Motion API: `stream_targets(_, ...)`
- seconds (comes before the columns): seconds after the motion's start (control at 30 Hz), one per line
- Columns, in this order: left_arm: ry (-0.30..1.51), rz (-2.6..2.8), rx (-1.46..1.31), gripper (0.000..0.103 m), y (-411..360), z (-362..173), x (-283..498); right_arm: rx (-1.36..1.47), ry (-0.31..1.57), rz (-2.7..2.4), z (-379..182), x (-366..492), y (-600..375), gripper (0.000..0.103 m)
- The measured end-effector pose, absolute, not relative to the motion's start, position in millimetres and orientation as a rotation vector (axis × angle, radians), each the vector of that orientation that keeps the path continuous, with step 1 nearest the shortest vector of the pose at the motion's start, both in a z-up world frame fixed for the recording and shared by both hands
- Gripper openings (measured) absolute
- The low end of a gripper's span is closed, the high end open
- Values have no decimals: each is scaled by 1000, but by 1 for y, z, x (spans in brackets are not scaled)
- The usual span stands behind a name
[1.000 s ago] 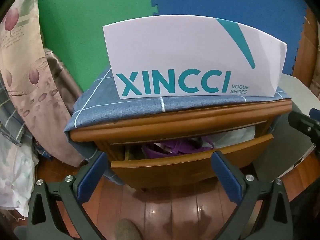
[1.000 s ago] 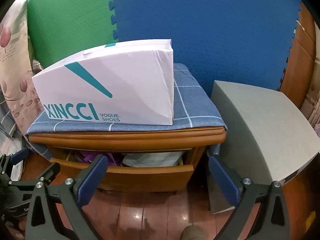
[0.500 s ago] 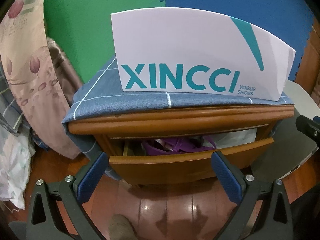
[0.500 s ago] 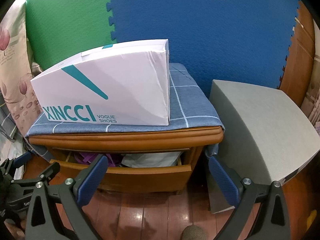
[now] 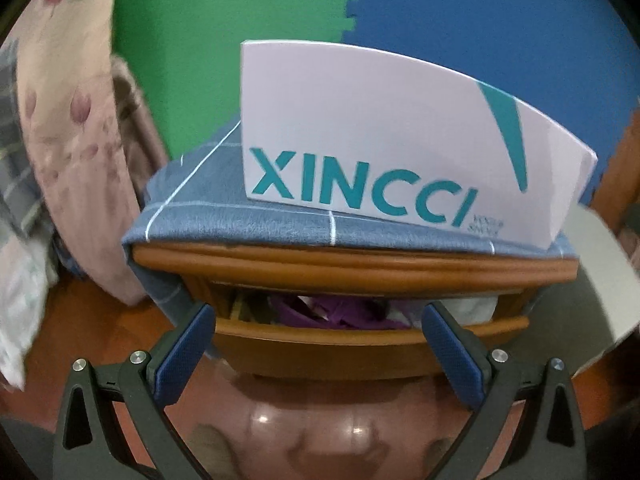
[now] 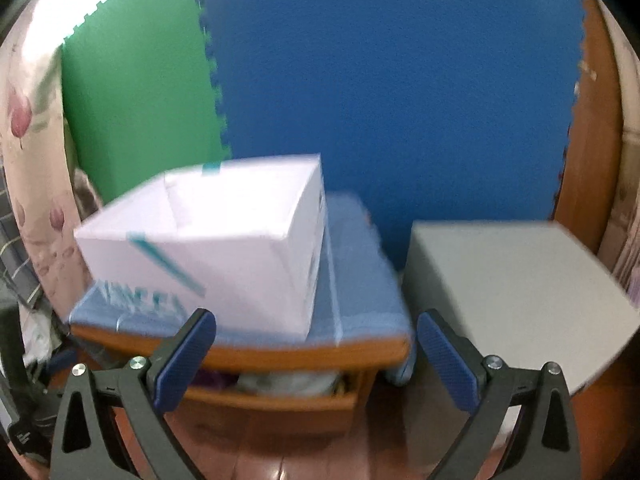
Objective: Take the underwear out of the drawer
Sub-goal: 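Move both tools toward the open drawer under the nightstand, then lower the left tool into the drawer toward the purple bra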
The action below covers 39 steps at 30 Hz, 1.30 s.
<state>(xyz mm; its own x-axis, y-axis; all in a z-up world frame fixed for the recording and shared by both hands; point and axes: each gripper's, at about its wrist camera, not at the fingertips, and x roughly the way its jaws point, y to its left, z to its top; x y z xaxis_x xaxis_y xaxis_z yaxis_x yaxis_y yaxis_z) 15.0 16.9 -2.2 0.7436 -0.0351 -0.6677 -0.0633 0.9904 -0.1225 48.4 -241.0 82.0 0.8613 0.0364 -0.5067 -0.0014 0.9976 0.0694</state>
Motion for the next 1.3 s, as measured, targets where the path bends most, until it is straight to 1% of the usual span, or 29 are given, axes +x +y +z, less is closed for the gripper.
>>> stream_targets(0.07,738,30,-172,103,20,-5,18,70,477,14,83,45,-248,103)
stream_targets(0.13,738,50,-178,103,19,-7,21,88,468,5,74,42,-253,103)
stream_targets(0.23,747,67,-192,103,15,-14,27,152,549,31,61,46,-259,103)
stream_targets(0.33,751,72,-211,103,10,-20,29,136,517,29,63,41,-260,103)
stream_targets(0.63,781,72,-239,103,-4,-36,36,138,540,59,58,42,-260,103)
stream_targets(1.3,869,143,-401,102,9,-80,57,121,588,81,47,50,-251,103)
